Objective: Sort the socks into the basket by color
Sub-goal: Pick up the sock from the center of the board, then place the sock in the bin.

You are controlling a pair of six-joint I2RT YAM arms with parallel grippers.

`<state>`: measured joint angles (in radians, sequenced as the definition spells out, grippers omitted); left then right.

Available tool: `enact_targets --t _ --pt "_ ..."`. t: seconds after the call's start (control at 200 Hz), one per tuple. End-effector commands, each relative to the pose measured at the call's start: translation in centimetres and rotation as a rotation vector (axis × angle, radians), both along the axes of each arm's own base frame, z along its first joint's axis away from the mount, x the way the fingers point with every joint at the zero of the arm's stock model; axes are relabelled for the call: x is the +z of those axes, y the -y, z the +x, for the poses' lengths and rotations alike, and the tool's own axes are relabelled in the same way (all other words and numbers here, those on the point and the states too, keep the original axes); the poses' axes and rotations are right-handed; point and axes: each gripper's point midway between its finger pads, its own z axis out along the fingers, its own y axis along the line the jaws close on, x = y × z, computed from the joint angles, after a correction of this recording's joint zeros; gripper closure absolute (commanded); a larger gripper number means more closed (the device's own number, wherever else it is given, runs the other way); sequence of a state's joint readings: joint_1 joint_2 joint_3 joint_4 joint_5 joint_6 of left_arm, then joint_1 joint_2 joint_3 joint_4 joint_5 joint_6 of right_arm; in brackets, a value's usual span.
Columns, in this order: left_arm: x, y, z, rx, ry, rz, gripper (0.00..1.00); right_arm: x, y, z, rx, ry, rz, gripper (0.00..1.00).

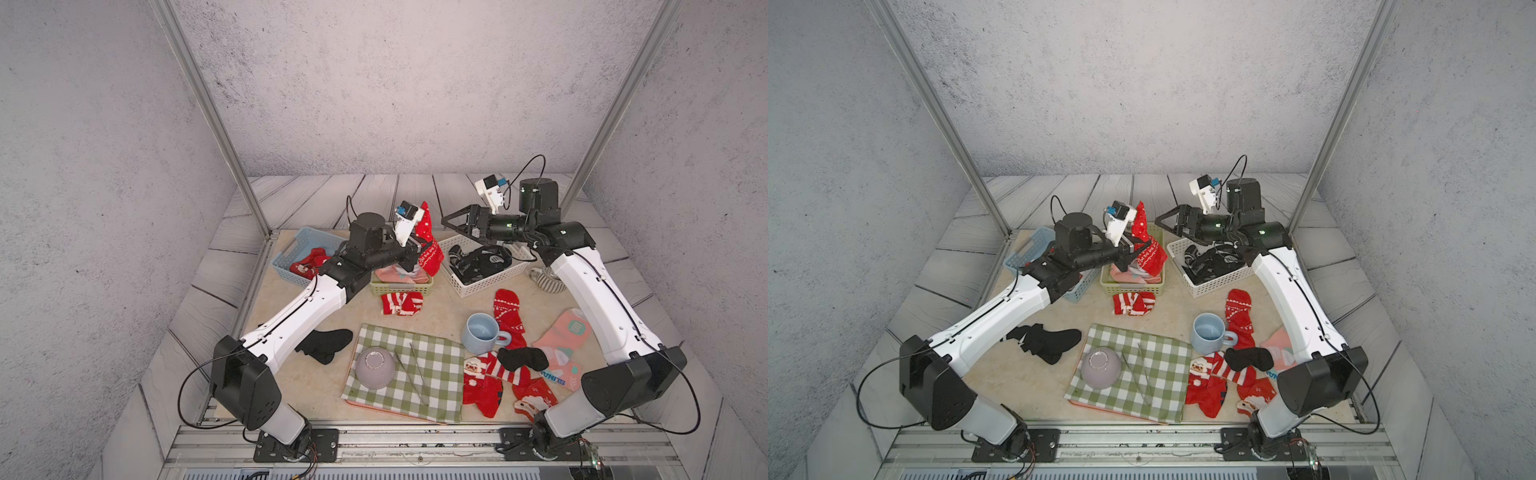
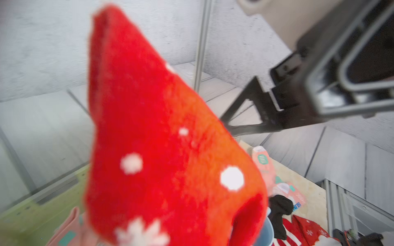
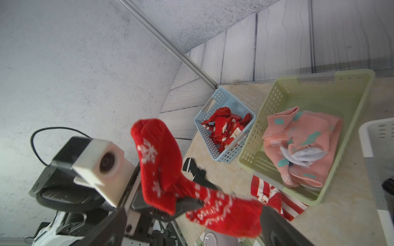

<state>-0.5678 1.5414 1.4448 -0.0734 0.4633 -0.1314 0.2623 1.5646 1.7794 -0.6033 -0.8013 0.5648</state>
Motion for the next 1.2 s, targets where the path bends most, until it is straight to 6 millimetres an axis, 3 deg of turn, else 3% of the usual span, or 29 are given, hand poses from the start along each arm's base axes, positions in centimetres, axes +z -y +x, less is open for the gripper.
enact_targets --t 0.0,0.115,0.31,0.475,0.61,0.686,0.861,1.161,1.191 --pt "-0.5 -4.3 1.8 0.122 -0.105 0.035 1.00 0.8 2.5 0.1 -0.067 0.029 -0.024 0.01" --pt "-2.4 -9.2 5.1 0.294 -0.212 0.093 1.00 -0.6 4.0 0.3 -0.117 0.016 -0.086 0.01" --pt "-6.6 -18.4 10.7 0.632 -0.395 0.126 1.00 -3.7 4.9 0.5 -0.142 -0.049 -0.138 0.01" --pt "-11.2 -22.9 14.3 0.776 -0.531 0.146 1.00 -4.9 5.6 0.8 -0.160 -0.076 -0.150 0.01" --pt "-16.4 -26.2 16.4 0.872 -0.653 0.170 1.00 -5.8 6.2 1.1 -0.174 -0.095 -0.160 0.01" --pt "-19.3 -27.5 17.1 0.895 -0.725 0.191 1.00 -6.3 6.5 1.1 -0.182 -0.102 -0.169 0.01" --pt "-24.2 -30.0 17.5 0.963 -0.832 0.212 1.00 -7.5 7.2 1.4 -0.204 -0.131 -0.175 0.01" --pt "-29.4 -30.6 17.4 0.959 -0.966 0.256 1.00 -8.2 7.1 1.9 -0.211 -0.147 -0.165 0.01" --pt "-29.7 -30.5 17.3 0.951 -0.979 0.251 0.95 -8.3 7.1 2.0 -0.211 -0.149 -0.164 0.01"
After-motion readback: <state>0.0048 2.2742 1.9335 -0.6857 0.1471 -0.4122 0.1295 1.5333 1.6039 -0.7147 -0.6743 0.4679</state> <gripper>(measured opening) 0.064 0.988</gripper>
